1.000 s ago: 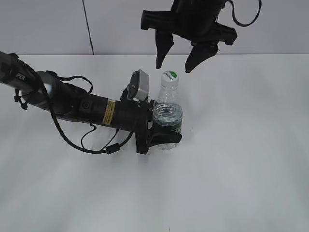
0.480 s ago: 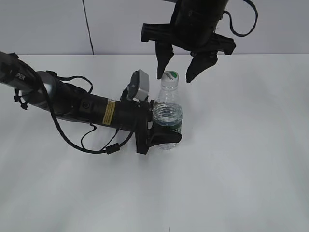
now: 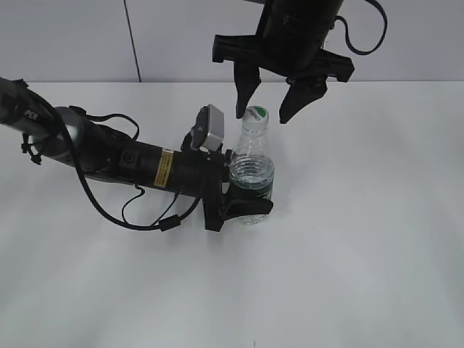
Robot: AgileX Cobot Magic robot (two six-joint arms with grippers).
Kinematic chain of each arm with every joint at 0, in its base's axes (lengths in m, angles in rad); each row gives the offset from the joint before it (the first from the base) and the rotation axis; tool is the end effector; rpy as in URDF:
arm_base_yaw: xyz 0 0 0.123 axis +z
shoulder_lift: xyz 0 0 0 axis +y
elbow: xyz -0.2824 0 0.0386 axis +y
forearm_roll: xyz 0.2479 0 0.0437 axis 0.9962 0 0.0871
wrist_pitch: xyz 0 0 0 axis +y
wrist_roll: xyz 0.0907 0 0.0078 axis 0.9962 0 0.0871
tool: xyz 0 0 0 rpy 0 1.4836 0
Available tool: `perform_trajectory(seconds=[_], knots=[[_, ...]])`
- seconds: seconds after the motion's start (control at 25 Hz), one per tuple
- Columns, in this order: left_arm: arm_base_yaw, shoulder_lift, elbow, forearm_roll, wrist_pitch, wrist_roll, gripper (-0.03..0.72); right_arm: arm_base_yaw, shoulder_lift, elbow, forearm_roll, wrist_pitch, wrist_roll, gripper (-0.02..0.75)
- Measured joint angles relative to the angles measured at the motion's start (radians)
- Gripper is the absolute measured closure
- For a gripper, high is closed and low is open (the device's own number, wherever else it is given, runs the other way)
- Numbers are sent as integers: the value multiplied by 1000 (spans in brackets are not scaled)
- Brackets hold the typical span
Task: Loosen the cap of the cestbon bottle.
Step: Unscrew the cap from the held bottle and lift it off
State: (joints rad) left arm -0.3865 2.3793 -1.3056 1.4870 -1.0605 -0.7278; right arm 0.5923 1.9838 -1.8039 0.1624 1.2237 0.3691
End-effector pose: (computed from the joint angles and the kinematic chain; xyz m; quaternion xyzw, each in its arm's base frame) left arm 0.3570 -0.2307 0.0595 0.5632 0.6053 -0.4207 0.3734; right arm 0.3435 0.2478 0.2778 -0.0925 0.9845 0.1287 0.0755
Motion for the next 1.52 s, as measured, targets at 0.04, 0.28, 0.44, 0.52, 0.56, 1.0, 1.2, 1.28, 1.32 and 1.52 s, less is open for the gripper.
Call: perform_trajectory(seconds=[0.04, 0.28, 0.44, 0.52, 0.56, 1.0, 1.2, 1.28, 1.32, 1.52], knots=[[0, 0, 0, 0, 0, 0, 277, 0, 0, 0, 0, 0, -1, 269], [0, 0, 0, 0, 0, 0, 277, 0, 0, 0, 0, 0, 0, 269], [0, 0, 0, 0, 0, 0, 277, 0, 0, 0, 0, 0, 0, 269], [0, 0, 0, 0, 0, 0, 277, 0, 0, 0, 0, 0, 0, 269], [0, 0, 0, 0, 0, 0, 277, 0, 0, 0, 0, 0, 0, 269], [0, 0, 0, 0, 0, 0, 277, 0, 14, 0, 9, 0, 0, 270], [0, 0, 0, 1, 0, 0, 277, 0, 20, 1, 11, 0, -1, 270], [0, 0, 0, 1, 0, 0, 277, 0, 20, 1, 11, 0, -1, 272], [0, 0, 0, 1, 0, 0, 277, 0, 20, 1, 9, 0, -1, 276], [0, 0, 0, 1, 0, 0, 277, 0, 20, 1, 6, -1, 0, 368]])
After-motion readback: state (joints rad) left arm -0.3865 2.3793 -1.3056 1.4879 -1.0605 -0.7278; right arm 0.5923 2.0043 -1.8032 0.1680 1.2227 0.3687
